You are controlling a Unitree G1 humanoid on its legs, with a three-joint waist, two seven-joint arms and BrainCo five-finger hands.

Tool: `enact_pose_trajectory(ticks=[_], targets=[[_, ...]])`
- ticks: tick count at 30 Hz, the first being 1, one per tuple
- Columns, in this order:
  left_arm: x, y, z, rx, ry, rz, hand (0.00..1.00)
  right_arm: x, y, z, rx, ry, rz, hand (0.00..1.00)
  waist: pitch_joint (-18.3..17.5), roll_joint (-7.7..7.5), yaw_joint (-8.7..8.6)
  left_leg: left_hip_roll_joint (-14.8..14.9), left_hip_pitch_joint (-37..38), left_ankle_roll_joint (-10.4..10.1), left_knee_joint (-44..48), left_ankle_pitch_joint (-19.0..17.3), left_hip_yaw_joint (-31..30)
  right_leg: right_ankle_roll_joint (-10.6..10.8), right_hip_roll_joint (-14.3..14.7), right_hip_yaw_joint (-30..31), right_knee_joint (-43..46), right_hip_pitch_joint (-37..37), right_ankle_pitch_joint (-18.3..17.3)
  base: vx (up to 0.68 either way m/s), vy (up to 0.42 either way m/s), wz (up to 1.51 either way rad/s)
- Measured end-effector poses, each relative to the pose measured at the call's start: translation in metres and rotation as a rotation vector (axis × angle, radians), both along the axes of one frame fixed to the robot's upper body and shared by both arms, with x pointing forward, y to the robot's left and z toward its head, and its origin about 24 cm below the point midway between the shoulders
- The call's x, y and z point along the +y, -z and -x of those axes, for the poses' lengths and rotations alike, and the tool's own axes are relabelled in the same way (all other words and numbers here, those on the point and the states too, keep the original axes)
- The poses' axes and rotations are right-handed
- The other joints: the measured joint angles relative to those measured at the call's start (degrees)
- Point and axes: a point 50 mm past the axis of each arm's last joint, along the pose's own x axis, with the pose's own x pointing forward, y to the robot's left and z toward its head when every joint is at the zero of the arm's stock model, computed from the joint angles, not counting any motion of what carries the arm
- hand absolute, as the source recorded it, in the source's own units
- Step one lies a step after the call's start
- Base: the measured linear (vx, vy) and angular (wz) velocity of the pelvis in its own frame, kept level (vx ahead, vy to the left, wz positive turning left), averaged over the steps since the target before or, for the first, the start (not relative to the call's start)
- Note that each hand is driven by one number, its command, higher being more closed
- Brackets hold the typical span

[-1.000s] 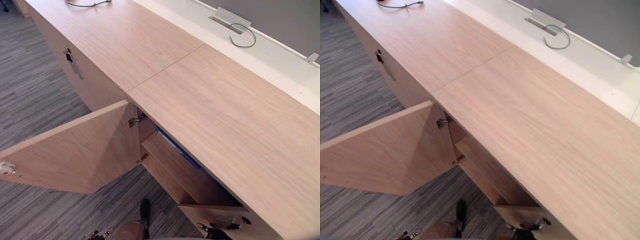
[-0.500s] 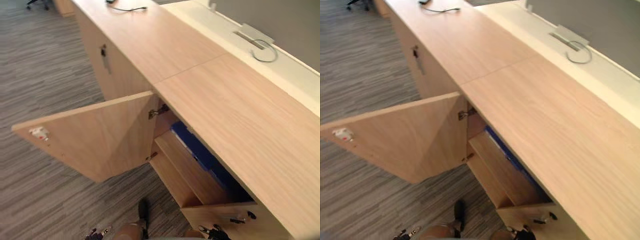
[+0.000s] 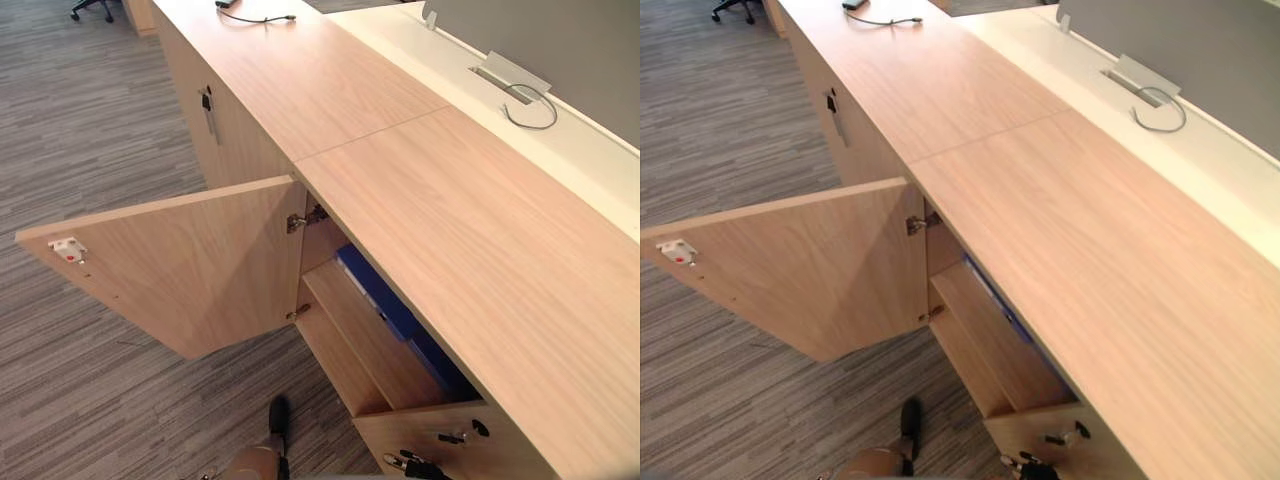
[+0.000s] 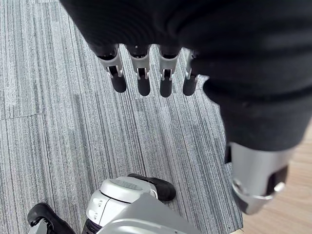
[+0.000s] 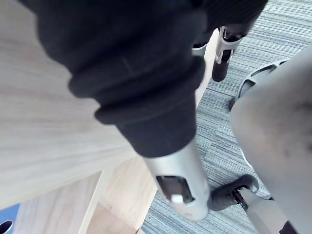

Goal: Walk over to the cabinet, pick up the folder, carry it to the office cabinet, place the folder inside the office cabinet, then close the office cabinet door

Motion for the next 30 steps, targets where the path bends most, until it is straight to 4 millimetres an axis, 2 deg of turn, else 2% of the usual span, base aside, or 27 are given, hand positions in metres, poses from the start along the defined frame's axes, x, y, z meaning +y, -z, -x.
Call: enact_pose_trajectory(ticks=[4, 6, 7, 8, 9, 10, 11, 12, 13, 15, 16, 17, 18, 19, 20, 21, 22, 23, 25, 27, 30], targets=[[0.002, -0.001, -0.009, -0.025, -0.006, -0.004, 0.00, 0.001, 0.000, -0.002, -0.001, -0.008, -0.006, 0.00, 0.7, -0.42, -0.25, -1.3, 0.1, 0.2, 0.3, -0.2, -1.8, 0.0, -0.6, -2.6, 0.5, 1.2, 0.0, 0.06, -0.003, 0.31], [0.004, -0.003, -0.014, -0.037, -0.009, -0.011, 0.00, 0.003, 0.000, -0.004, -0.006, -0.032, -0.004, 0.00, 1.4, -1.11, -0.21, -1.0, -0.3, 1.8, 0.7, -1.6, 1.2, 0.0, -1.2, -3.0, 0.9, 1.6, 0.1, 0.01, 0.025, 0.17], [0.007, -0.004, -0.017, -0.047, -0.019, -0.017, 0.00, 0.007, -0.001, -0.008, -0.025, -0.048, -0.001, 0.00, 1.9, -1.91, -0.37, 0.8, -1.6, 1.8, 4.4, -6.5, 9.7, -0.1, -1.6, -3.7, 1.3, 1.7, 0.8, -0.02, 0.027, 0.18], [0.007, -0.004, -0.019, -0.052, -0.018, -0.017, 0.00, 0.007, -0.002, -0.009, -0.030, -0.048, 0.003, 0.00, 1.9, -1.92, -0.59, 1.6, -2.3, 0.7, 6.3, -8.8, 12.0, -0.6, -1.8, -4.4, 1.5, 1.7, 1.7, -0.01, 0.089, 0.15], [0.010, -0.005, -0.023, -0.061, -0.020, -0.026, 0.00, 0.010, -0.001, -0.008, -0.032, -0.051, 0.001, 0.00, 2.2, -3.77, -0.81, 3.7, -4.2, 1.8, 14.0, -12.2, 17.0, -1.1, -4.2, -5.0, 2.6, 1.5, 2.2, 0.01, 0.074, -0.09], [0.012, -0.005, -0.020, -0.056, -0.041, -0.029, 0.00, 0.010, -0.002, -0.008, -0.036, -0.048, 0.005, 0.00, 2.1, -3.22, -0.40, 6.8, -6.3, 3.6, 22.4, -13.4, 18.1, -0.6, -4.7, -5.1, 4.1, 1.7, 1.9, 0.09, 0.060, -0.40], [0.010, -0.004, -0.010, -0.040, -0.072, -0.024, 0.00, 0.004, -0.003, -0.008, -0.045, -0.045, 0.024, 0.00, 1.6, -1.27, -0.01, 9.5, -6.9, 1.6, 27.0, -15.2, 14.7, 0.4, -4.1, -5.2, 7.3, 0.6, 1.2, 0.10, 0.006, -0.49], [0.009, -0.003, -0.007, -0.033, -0.078, -0.023, 0.00, 0.002, -0.003, -0.008, -0.047, -0.044, 0.031, 0.00, 1.0, -0.59, -0.13, 9.4, -6.3, 1.3, 25.6, -16.2, 13.7, 0.5, -4.2, -5.1, 8.5, -0.8, 0.7, 0.11, 0.057, -0.19], [0.011, -0.004, -0.013, -0.044, -0.074, -0.029, 0.00, 0.003, -0.004, -0.011, -0.061, -0.043, 0.032, 0.00, 0.9, -0.74, -0.96, 8.2, -6.3, 1.4, 22.7, -14.1, 12.9, 0.4, -4.0, -4.4, 8.1, -2.2, 0.6, 0.05, 0.109, 0.30], [0.019, -0.008, -0.024, -0.076, -0.060, -0.055, 0.00, 0.002, -0.005, -0.014, -0.068, -0.029, 0.036, 0.00, 0.8, -0.75, -1.23, 5.1, -6.1, -0.5, 16.8, -9.6, 8.9, -0.6, -3.8, -4.6, 5.2, -4.8, 2.1, -0.02, 0.078, 0.59], [0.019, -0.008, -0.024, -0.075, -0.063, -0.057, 0.00, 0.001, -0.005, -0.015, -0.070, -0.021, 0.038, 0.00, 0.8, -0.67, -1.46, 4.4, -6.1, -0.6, 16.2, -9.1, 7.5, -0.2, -4.2, -4.8, 5.3, -4.9, 1.9, -0.08, 0.023, 0.48], [0.018, -0.007, -0.022, -0.070, -0.075, -0.054, 0.00, 0.000, -0.006, -0.019, -0.080, -0.022, 0.043, 0.00, 0.8, 0.20, -1.61, 4.0, -6.0, -0.7, 15.2, -8.0, 6.4, 0.8, -4.3, -4.6, 5.0, -4.8, 2.5, -0.11, 0.012, 0.21], [0.017, -0.006, -0.019, -0.060, -0.095, -0.048, 0.00, 0.001, -0.007, -0.022, -0.090, -0.030, 0.042, 0.00, 0.5, 0.92, -1.03, 3.8, -5.9, -1.8, 13.4, -7.0, 4.5, 1.6, -4.5, -4.5, 4.7, -5.8, 3.2, -0.12, 0.013, -0.01], [0.016, -0.005, -0.019, -0.058, -0.104, -0.043, 0.00, 0.002, -0.007, -0.024, -0.100, -0.039, 0.044, 0.00, 0.6, 0.94, -1.00, 3.8, -6.2, -1.5, 14.4, -7.8, 4.3, 1.8, -4.9, -4.3, 4.6, -6.2, 3.5, -0.11, 0.021, -0.47], [0.009, -0.002, -0.009, -0.025, -0.114, -0.021, 0.00, 0.002, -0.008, -0.026, -0.107, -0.052, 0.048, 0.00, 1.0, 1.44, -1.31, 6.4, -8.0, -0.5, 25.4, -14.8, 4.3, 1.9, -5.3, -3.0, 4.8, -6.8, 4.6, -0.02, 0.034, -0.55], [0.004, 0.000, -0.005, -0.010, -0.105, -0.007, 0.00, -0.001, -0.008, -0.024, -0.097, -0.059, 0.058, 0.00, 0.5, 1.97, -1.33, 8.9, -8.0, -2.3, 30.6, -17.7, 4.1, 2.2, -5.3, -2.3, 4.6, -7.2, 5.3, 0.04, 0.087, -0.58], [-0.003, 0.002, -0.005, -0.005, -0.084, 0.008, 0.00, -0.008, -0.008, -0.019, -0.090, -0.055, 0.077, 0.00, -0.2, 3.12, -1.60, 11.2, -7.3, -5.2, 31.0, -20.0, 3.2, 2.5, -4.9, -1.4, 4.2, -7.9, 6.1, 0.09, 0.123, -0.35], [-0.007, 0.003, -0.006, -0.005, -0.070, 0.018, 0.00, -0.013, -0.008, -0.019, -0.090, -0.054, 0.092, 0.00, -0.5, 4.10, -1.69, 12.2, -6.5, -6.5, 29.2, -21.2, 2.3, 2.7, -4.7, -0.9, 4.2, -8.6, 6.6, 0.06, 0.236, -0.35], [-0.004, -0.002, -0.032, -0.063, -0.014, 0.002, 0.00, -0.013, -0.009, -0.020, -0.087, -0.052, 0.093, 0.00, -0.5, 3.76, -1.83, 9.5, -5.0, -4.2, 21.8, -16.9, 4.4, 1.2, -6.5, 0.5, 3.2, -11.5, 11.6, -0.05, 0.261, -0.39], [0.004, -0.007, -0.044, -0.094, 0.033, -0.030, 0.00, -0.012, -0.010, -0.022, -0.101, -0.052, 0.094, 0.00, -0.5, 3.91, -2.51, 8.0, -2.3, -3.1, 15.1, -13.6, 5.1, 1.3, -7.2, 0.5, 2.3, -12.1, 15.5, -0.08, 0.179, -0.17], [0.013, -0.013, -0.052, -0.127, 0.056, -0.063, 0.00, -0.013, -0.009, -0.017, -0.091, -0.077, 0.104, 0.00, -1.2, 4.16, -2.83, 6.5, 2.5, -2.8, 7.1, -9.5, 5.3, 1.1, -8.0, 0.6, 2.5, -11.7, 16.2, -0.01, 0.077, 0.00]])
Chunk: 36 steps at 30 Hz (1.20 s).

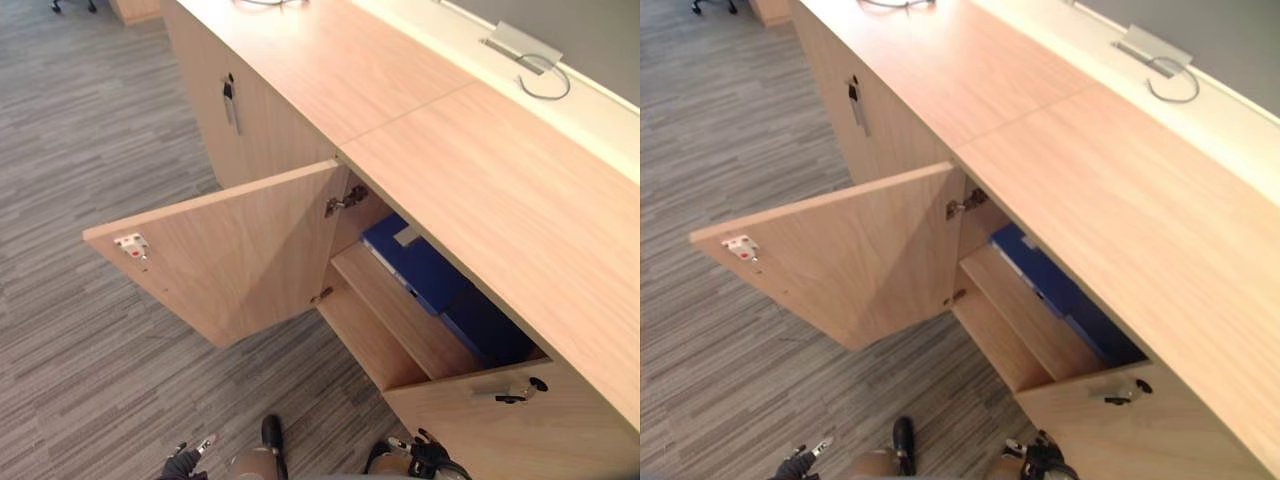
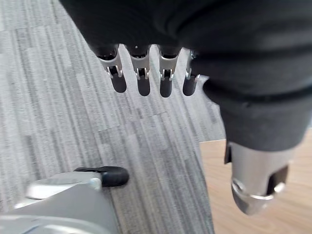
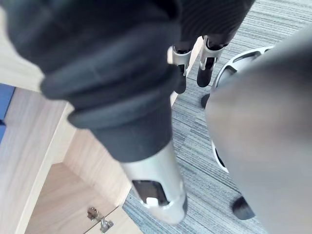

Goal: Walk over to the cabinet, pick up the folder, carry it to the office cabinet, place the folder inside the office cabinet, then close the office cabinet door

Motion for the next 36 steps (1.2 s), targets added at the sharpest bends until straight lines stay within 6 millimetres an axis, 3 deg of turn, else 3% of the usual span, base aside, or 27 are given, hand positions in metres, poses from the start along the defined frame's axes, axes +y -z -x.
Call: enact_pose_trajectory(ticks=[4, 8, 14, 16, 19, 21, 23, 25, 27, 29, 31, 33, 36], targets=[[0.005, -0.003, -0.002, -0.021, 0.001, -0.018, 0.00, -0.002, 0.000, 0.002, 0.008, -0.049, 0.008, 0.00, -0.9, -0.11, -0.15, -0.5, 3.4, -0.6, -6.7, 4.1, 0.0, 1.6, 0.2, -0.1, 0.0, 0.5, -1.6, 0.00, -0.040, 0.00], [0.001, -0.002, -0.001, -0.024, -0.010, 0.001, 0.00, -0.003, -0.001, 0.002, 0.006, -0.050, 0.001, 0.00, -1.0, -0.07, -0.39, -0.6, 4.0, -0.5, -7.0, 4.8, 0.1, 2.3, 0.3, -0.3, -0.1, 1.6, -4.3, -0.04, -0.089, -0.01], [-0.007, 0.001, 0.002, -0.017, -0.006, 0.023, 0.00, -0.007, 0.000, 0.006, 0.012, -0.050, 0.005, 0.00, -1.8, 0.61, -0.38, 0.0, 6.0, -0.8, -7.1, 4.7, -0.3, 1.8, 0.9, -0.6, 0.2, 3.4, -6.2, -0.03, -0.058, 0.04], [-0.013, 0.004, 0.005, -0.004, 0.010, 0.032, 0.00, -0.007, 0.000, 0.006, 0.011, -0.049, 0.005, 0.00, -1.6, 0.38, -0.34, -0.6, 6.4, -0.7, -7.1, 4.6, -0.3, 2.0, 0.2, -0.6, 1.4, 3.4, -6.9, 0.00, 0.000, 0.00], [-0.025, 0.007, 0.007, 0.028, 0.100, 0.040, 0.00, -0.007, -0.002, 0.003, -0.004, -0.047, 0.012, 0.00, -1.1, -0.82, -0.28, -2.9, 7.0, -0.1, -7.1, 4.3, 0.0, 2.6, -3.8, -0.2, 7.3, 1.4, -8.7, 0.02, 0.058, 0.03], [-0.029, 0.008, 0.005, 0.043, 0.174, 0.034, 0.00, -0.010, -0.006, -0.003, -0.030, -0.036, 0.033, 0.00, -0.8, -0.99, -0.34, -4.9, 7.0, 0.6, -7.0, 4.3, 0.5, 1.5, -7.2, -0.1, 13.0, -1.1, -9.2, 0.01, 0.083, 0.02], [-0.030, 0.009, 0.005, 0.064, 0.217, 0.027, 0.00, -0.010, -0.007, -0.006, -0.037, -0.029, 0.040, 0.00, -0.5, -0.91, -0.40, -5.7, 7.5, 1.1, -7.0, 4.2, 1.0, -0.5, -8.6, -1.1, 14.8, -1.6, -8.6, -0.01, 0.129, -0.05], [-0.030, 0.010, 0.008, 0.093, 0.266, 0.011, 0.00, -0.007, -0.007, -0.007, -0.039, -0.022, 0.042, 0.00, -0.7, -0.56, -0.70, -5.7, 7.6, 1.8, -6.7, 4.0, 1.6, -2.4, -8.7, -3.5, 13.8, -0.8, -5.9, -0.03, 0.146, -0.10], [-0.029, 0.010, 0.009, 0.109, 0.303, -0.003, 0.00, -0.005, -0.006, -0.005, -0.033, -0.021, 0.036, 0.00, 0.0, -0.57, -0.63, -5.3, 7.5, 3.3, -6.7, 4.0, 2.0, -3.1, -8.2, -3.4, 13.7, -0.8, -4.3, -0.07, 0.094, -0.09], [-0.028, 0.011, 0.012, 0.127, 0.322, -0.004, 0.00, -0.004, -0.007, -0.007, -0.046, -0.023, 0.037, 0.00, 0.6, -0.27, -0.63, -4.5, 7.5, 3.8, -6.6, 3.8, 2.6, -2.4, -7.3, -2.8, 18.4, -1.7, -6.5, -0.08, 0.042, -0.14], [-0.028, 0.013, 0.021, 0.159, 0.331, 0.004, 0.00, 0.003, -0.005, -0.005, -0.038, -0.031, 0.019, 0.00, 0.6, -0.41, -0.38, -3.2, 7.3, 3.9, -6.8, 3.7, 3.1, -1.1, -1.2, -1.9, 19.9, -0.6, -11.8, -0.05, -0.060, -0.26], [-0.027, 0.014, 0.024, 0.172, 0.335, 0.008, 0.00, 0.005, -0.003, -0.004, -0.026, -0.040, 0.013, 0.00, 0.5, -0.71, 0.19, -3.3, 6.4, 3.4, -6.9, 4.0, 4.6, -2.5, 1.9, -2.3, 12.1, 1.0, -13.9, -0.10, -0.090, -0.48], [-0.032, 0.016, 0.028, 0.171, 0.270, 0.042, 0.00, -0.002, -0.002, -0.003, -0.013, -0.031, 0.027, 0.00, 1.1, 0.36, 0.13, -1.2, 6.3, 1.8, -6.9, 5.2, 5.7, -2.5, 4.6, -1.9, 7.6, 1.7, -12.7, -0.10, -0.063, -0.28]])
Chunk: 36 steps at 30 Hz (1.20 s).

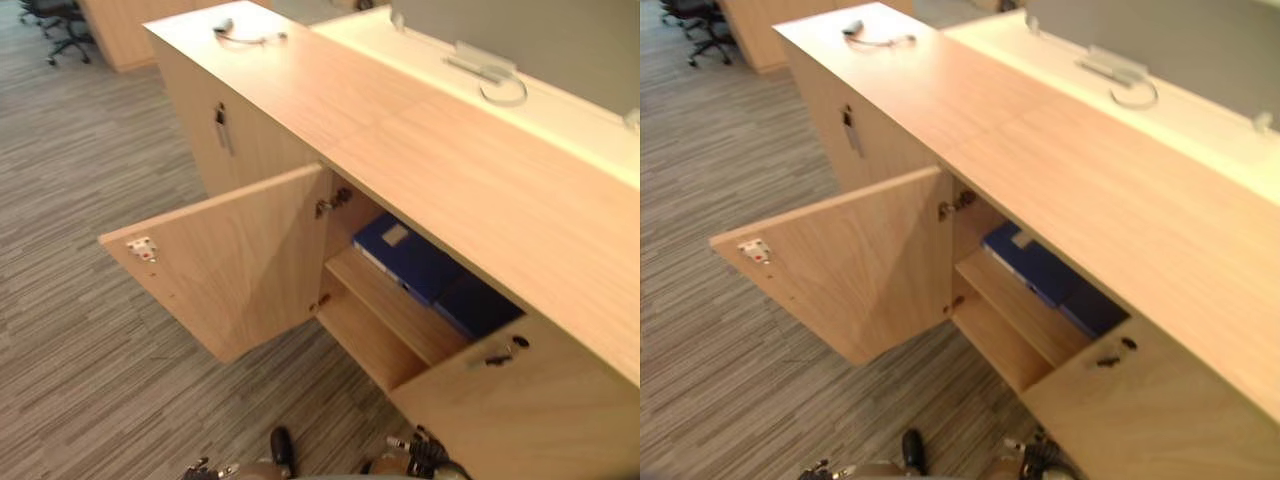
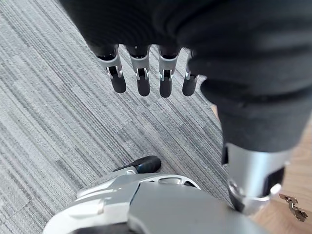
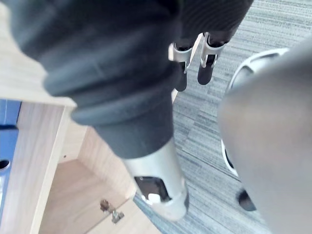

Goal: Walk over to the cabinet, pick up the folder, carry it to the office cabinet, place the folder inside the office cabinet, then close the office cabinet door

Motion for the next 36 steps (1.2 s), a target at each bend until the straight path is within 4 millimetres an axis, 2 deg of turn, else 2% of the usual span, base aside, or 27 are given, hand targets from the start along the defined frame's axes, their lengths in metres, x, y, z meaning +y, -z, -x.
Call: enact_pose_trajectory(ticks=[6, 13, 17, 19, 20, 22, 24, 25, 26, 27, 28, 30, 32, 33, 34, 36], targets=[[0.001, 0.001, 0.005, 0.003, -0.062, 0.018, 0.00, -0.003, 0.004, 0.010, 0.040, 0.047, -0.009, 0.00, -1.0, -0.07, 0.59, 1.9, 0.1, -0.9, 0.0, 0.5, -0.3, 0.1, 2.5, -0.2, -2.2, 1.0, 0.2, -0.02, -0.084, -0.01], [-0.001, 0.001, 0.006, -0.004, -0.041, 0.030, 0.00, -0.016, 0.010, 0.037, 0.142, 0.202, -0.024, 0.00, -1.5, 0.18, 0.72, 1.3, 0.8, -1.0, 0.5, 0.1, -1.4, 0.6, 2.8, -2.7, -5.7, 4.4, 0.9, 0.07, -0.007, 0.14], [-0.001, -0.003, -0.005, -0.066, -0.045, 0.039, 0.00, -0.022, 0.011, 0.042, 0.172, 0.233, -0.015, 0.00, -0.5, 0.35, 1.02, 2.2, -7.0, -1.9, 16.1, -5.3, -1.0, 0.8, 1.2, -4.3, -5.5, 5.0, 1.7, -0.01, -0.008, 0.09], [-0.003, -0.003, -0.002, -0.073, -0.076, 0.046, 0.00, -0.029, 0.010, 0.043, 0.170, 0.253, 0.002, 0.00, 0.2, 0.67, 1.50, 3.1, -8.0, -2.5, 22.1, -8.6, -1.3, 0.6, 0.2, -3.9, -5.3, 5.6, 2.1, -0.06, 0.042, -0.26], [-0.005, -0.002, 0.002, -0.076, -0.135, 0.055, 0.00, -0.036, 0.008, 0.042, 0.164, 0.273, 0.019, 0.00, 0.2, 1.74, 1.43, 5.6, -9.0, -1.5, 29.1, -13.0, -0.9, 0.6, -0.2, -3.7, -4.5, 5.5, 2.1, -0.03, 0.095, -0.38], [-0.007, 0.000, 0.014, -0.069, -0.241, 0.069, 0.00, -0.048, 0.006, 0.043, 0.158, 0.296, 0.044, 0.00, -0.2, 2.48, 0.65, 11.0, -8.7, -2.9, 35.2, -16.9, -2.8, 1.3, -1.9, -2.8, -3.4, 5.1, 2.5, 0.04, 0.171, -0.28], [-0.010, 0.002, 0.018, -0.066, -0.306, 0.088, 0.00, -0.059, 0.003, 0.046, 0.159, 0.324, 0.066, 0.00, -0.6, 3.54, 0.27, 14.4, -8.6, -4.3, 32.1, -16.5, -7.9, 2.5, -3.7, -2.1, -1.7, 2.3, 3.1, 0.06, 0.370, 0.02], [-0.015, 0.003, 0.021, -0.061, -0.351, 0.109, 0.00, -0.072, 0.000, 0.046, 0.145, 0.375, 0.084, 0.00, -1.0, 5.40, 0.32, 15.4, -6.6, -7.9, 25.5, -12.7, -11.4, 3.6, -5.0, -1.3, 0.4, 0.0, 3.5, 0.06, 0.495, -0.02], [-0.017, 0.004, 0.023, -0.056, -0.370, 0.116, 0.00, -0.077, -0.002, 0.045, 0.135, 0.405, 0.088, 0.00, -0.8, 5.82, 0.26, 14.0, -5.6, -10.0, 22.8, -13.6, -13.3, 4.4, -5.6, -0.8, 1.1, -1.5, 3.9, 0.02, 0.512, 0.15], [-0.014, 0.004, 0.023, -0.051, -0.375, 0.113, 0.00, -0.078, -0.002, 0.045, 0.132, 0.450, 0.072, 0.00, -0.5, 4.86, -0.78, 10.6, -5.5, -10.4, 20.0, -13.9, -13.5, 5.3, -8.6, -0.7, 1.0, -2.3, 4.7, -0.02, 0.430, 0.26], [-0.011, 0.004, 0.025, -0.046, -0.378, 0.108, 0.00, -0.078, 0.000, 0.050, 0.148, 0.492, 0.056, 0.00, -0.5, 4.70, -0.74, 8.2, -5.2, -9.8, 19.3, -13.5, -13.3, 5.6, -10.4, -0.6, 0.4, -2.1, 5.6, -0.04, 0.361, 0.26], [-0.011, 0.004, 0.029, -0.034, -0.376, 0.107, 0.00, -0.079, 0.000, 0.054, 0.142, 0.554, 0.041, 0.00, -1.0, 5.40, -0.96, 6.0, -2.8, -9.1, 16.9, -13.0, -12.2, 5.5, -11.6, -0.6, -1.2, -1.3, 8.0, -0.03, 0.202, -0.12], [-0.013, 0.004, 0.027, -0.034, -0.347, 0.112, 0.00, -0.082, -0.001, 0.060, 0.148, 0.574, 0.045, 0.00, -2.2, 6.03, -1.51, 4.1, -1.0, -8.0, 13.5, -11.8, -11.5, 7.1, -13.0, -0.1, -2.6, -1.4, 9.8, -0.03, 0.160, -0.24], [-0.015, 0.004, 0.018, -0.047, -0.310, 0.114, 0.00, -0.082, -0.001, 0.065, 0.158, 0.598, 0.044, 0.00, -2.6, 6.15, -2.04, 3.0, -0.4, -7.8, 11.5, -10.8, -11.1, 8.0, -13.9, 0.0, -3.3, -1.7, 10.4, -0.03, 0.119, -0.15], [-0.016, 0.003, 0.014, -0.058, -0.290, 0.116, 0.00, -0.083, 0.000, 0.067, 0.162, 0.605, 0.044, 0.00, -2.9, 6.49, -2.37, 2.6, -0.1, -7.5, 10.3, -10.1, -11.0, 8.0, -14.2, 0.1, -3.5, -1.9, 10.6, -0.03, 0.079, -0.10], [-0.014, -0.002, -0.008, -0.120, -0.224, 0.101, 0.00, -0.079, 0.002, 0.076, 0.192, 0.601, 0.038, 0.00, -3.3, 7.17, -2.87, 1.7, 2.5, -7.2, 5.7, -8.0, -10.2, 7.3, -14.3, 1.2, -4.3, -2.1, 11.2, -0.03, 0.061, -0.21]])
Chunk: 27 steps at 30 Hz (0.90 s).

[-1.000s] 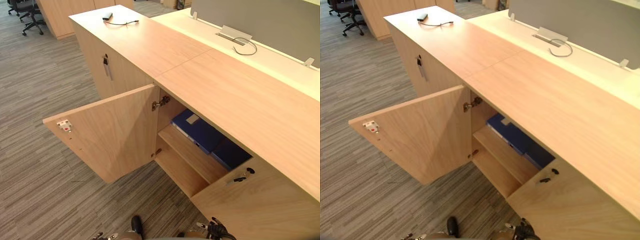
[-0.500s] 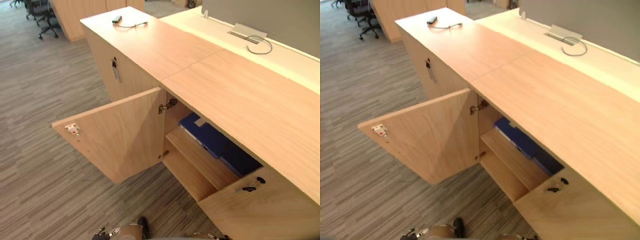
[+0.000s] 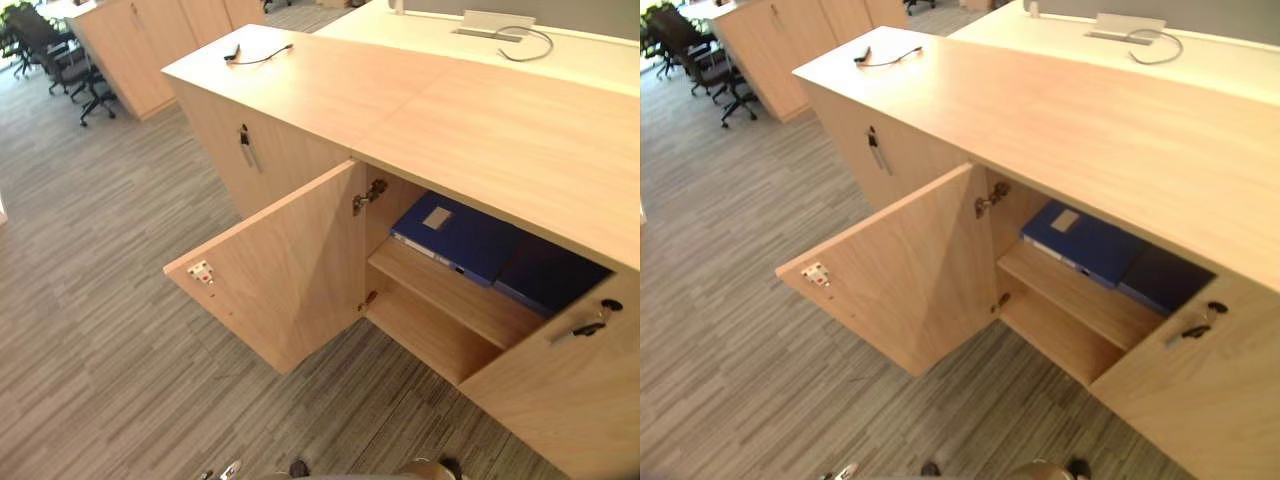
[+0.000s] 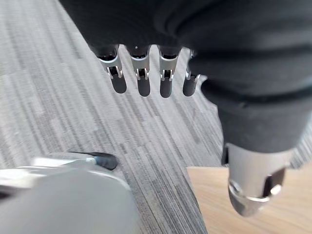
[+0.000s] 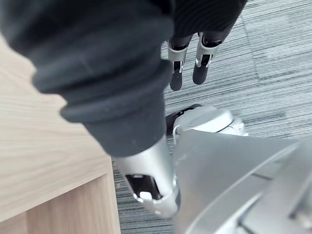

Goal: Walk over to the cabinet, pick up the folder, carry it to the office cabinet, place the folder inside the office cabinet, then close the office cabinet door

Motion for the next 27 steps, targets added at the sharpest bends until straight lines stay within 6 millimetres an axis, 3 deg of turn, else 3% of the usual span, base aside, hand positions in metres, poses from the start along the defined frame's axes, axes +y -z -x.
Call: enact_pose_trajectory(ticks=[2, 6, 10, 12, 17, 22, 27], targets=[[0.005, -0.005, -0.011, -0.041, 0.008, -0.021, 0.00, 0.003, 0.001, 0.002, 0.007, -0.007, -0.008, 0.00, 0.0, -0.17, -0.04, 0.0, 1.5, 0.0, -1.7, 0.7, 1.1, -0.7, 0.5, 0.9, -0.8, 0.0, 0.5, -0.02, 0.047, -0.33], [0.038, -0.029, -0.043, -0.177, -0.007, -0.151, 0.00, 0.008, 0.003, 0.008, 0.022, -0.032, -0.016, 0.00, -0.4, -1.52, 0.09, 0.2, 4.4, 0.2, -3.7, 1.1, 3.6, -1.5, 1.5, 3.1, -2.2, 0.5, 1.4, -0.01, 0.022, -0.32], [0.075, -0.081, -0.095, -0.404, 0.054, -0.362, 0.00, 0.007, 0.002, 0.022, 0.047, -0.033, -0.006, 0.00, -1.5, -2.75, 0.38, 0.2, 5.9, 0.3, -5.1, 1.4, 4.6, -1.5, 1.7, 3.6, -2.3, 0.9, 1.4, 0.01, 0.001, -0.10], [0.084, -0.100, -0.114, -0.466, 0.094, -0.439, 0.00, 0.007, 0.002, 0.023, 0.055, -0.052, -0.004, 0.00, -2.0, -2.90, 0.37, 0.2, 6.1, 0.3, -5.2, 1.5, 5.1, -1.4, 1.7, 3.6, -2.3, 0.9, 1.5, 0.02, -0.007, -0.05], [0.097, -0.132, -0.152, -0.542, 0.143, -0.540, 0.00, 0.005, 0.000, 0.020, 0.039, -0.066, 0.004, 0.00, -2.5, -3.00, 0.11, 0.4, 6.9, 0.3, -5.3, 1.5, 6.1, -1.2, 1.9, 3.8, -2.2, 1.3, 1.6, 0.03, -0.017, -0.08], [0.139, -0.163, -0.178, -0.501, 0.137, -0.643, 0.00, 0.010, 0.002, 0.021, 0.046, -0.067, -0.022, 0.00, -3.2, -4.25, -1.31, 1.2, 7.0, 0.3, -5.1, 1.4, 6.7, -1.2, 3.1, 4.9, -1.8, 0.5, 1.6, 0.01, -0.027, -0.10], [0.144, -0.196, -0.205, -0.534, 0.211, -0.760, 0.00, 0.023, 0.007, 0.037, 0.093, -0.038, -0.084, 0.00, -3.8, -5.30, -2.53, 1.1, 7.2, 0.4, -5.0, 1.4, 6.7, -1.2, 3.0, 5.1, -1.8, 0.7, 1.6, 0.00, -0.005, -0.01]])
